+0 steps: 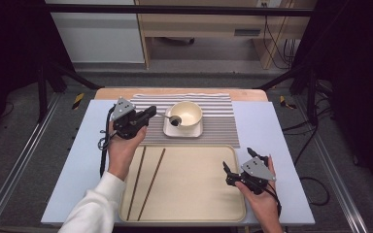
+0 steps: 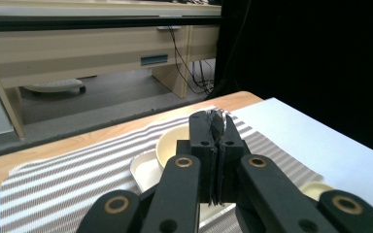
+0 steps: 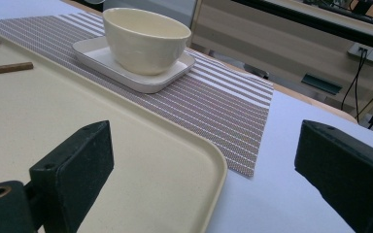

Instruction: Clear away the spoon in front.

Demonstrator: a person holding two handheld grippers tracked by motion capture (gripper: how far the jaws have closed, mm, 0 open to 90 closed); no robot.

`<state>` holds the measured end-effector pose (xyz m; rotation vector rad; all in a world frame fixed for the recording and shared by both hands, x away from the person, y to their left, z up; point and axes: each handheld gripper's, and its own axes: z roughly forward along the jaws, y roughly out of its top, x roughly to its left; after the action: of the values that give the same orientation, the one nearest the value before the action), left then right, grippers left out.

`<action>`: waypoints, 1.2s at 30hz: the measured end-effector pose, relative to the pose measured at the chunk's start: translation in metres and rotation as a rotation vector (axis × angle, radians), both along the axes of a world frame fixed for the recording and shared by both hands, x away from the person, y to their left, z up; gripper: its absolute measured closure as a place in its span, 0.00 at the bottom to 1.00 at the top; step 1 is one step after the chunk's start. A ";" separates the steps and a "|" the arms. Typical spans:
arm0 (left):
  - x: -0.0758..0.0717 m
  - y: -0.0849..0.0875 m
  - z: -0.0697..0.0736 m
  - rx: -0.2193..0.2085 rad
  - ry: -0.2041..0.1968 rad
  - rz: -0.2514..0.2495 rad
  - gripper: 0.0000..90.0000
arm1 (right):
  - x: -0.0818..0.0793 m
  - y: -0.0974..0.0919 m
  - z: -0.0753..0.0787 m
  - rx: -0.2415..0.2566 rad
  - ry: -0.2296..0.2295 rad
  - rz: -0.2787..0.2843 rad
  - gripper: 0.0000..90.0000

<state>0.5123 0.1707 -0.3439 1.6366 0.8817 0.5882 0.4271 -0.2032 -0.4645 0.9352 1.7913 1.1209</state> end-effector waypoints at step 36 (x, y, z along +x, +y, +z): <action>-0.096 0.024 -0.039 0.043 0.129 -0.161 0.98 | 0.000 0.000 -0.002 -0.014 0.008 -0.015 0.11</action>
<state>0.4165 0.1950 -0.3826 1.7815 0.8255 0.3963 0.4271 -0.2033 -0.4662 0.9443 1.7932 1.0961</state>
